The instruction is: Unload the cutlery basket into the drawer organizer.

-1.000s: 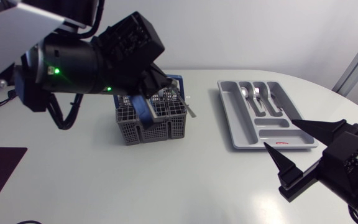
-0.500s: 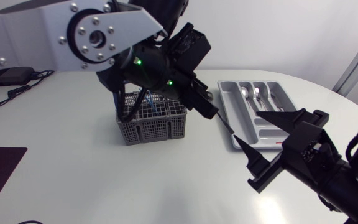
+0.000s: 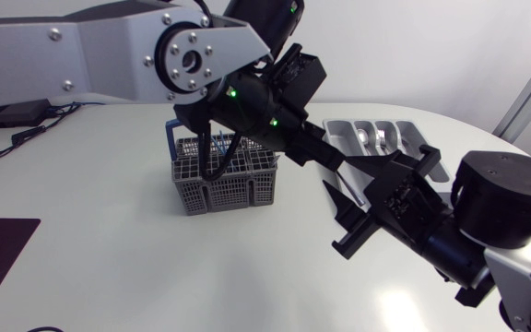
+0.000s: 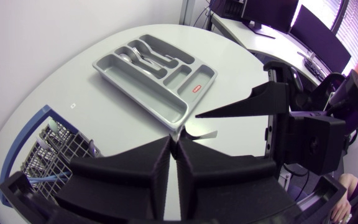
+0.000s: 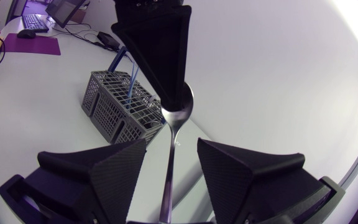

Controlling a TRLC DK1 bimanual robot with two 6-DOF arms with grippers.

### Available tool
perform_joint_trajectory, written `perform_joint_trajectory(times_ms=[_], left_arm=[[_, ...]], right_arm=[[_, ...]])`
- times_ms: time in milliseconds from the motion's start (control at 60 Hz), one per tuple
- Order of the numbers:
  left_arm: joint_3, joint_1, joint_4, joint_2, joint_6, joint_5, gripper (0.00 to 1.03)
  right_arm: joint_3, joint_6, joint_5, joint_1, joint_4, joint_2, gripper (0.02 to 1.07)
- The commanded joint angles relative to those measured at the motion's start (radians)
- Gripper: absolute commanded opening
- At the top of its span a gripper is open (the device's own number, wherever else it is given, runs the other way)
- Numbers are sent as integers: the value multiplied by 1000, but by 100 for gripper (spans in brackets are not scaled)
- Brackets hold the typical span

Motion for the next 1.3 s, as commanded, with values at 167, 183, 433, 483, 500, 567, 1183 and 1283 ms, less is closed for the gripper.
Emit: perform_joint_trajectory(times_ms=[167,183,433,483,500,567,1183,1283], left_arm=[[46,11,-17,20,-34,18,8],[48,12,-17,20,-36,18,8],[45,28,-17,20,-34,20,8],[43,29,-17,20,-34,20,8],[43,29,-17,20,-34,20,8],[39,28,-17,20,-34,20,8],[26,0,-17,20,-31,20,22],[31,5,-17,20,-38,18,34]], right_arm=[[29,-26,21,5,45,68,43],[31,-27,22,5,45,68,42],[14,-27,30,3,45,60,36],[13,-27,30,2,44,54,33],[11,-27,30,2,44,51,32],[11,-27,30,2,40,45,29],[-1,-30,5,6,19,43,8],[-7,-30,-4,6,7,40,8]])
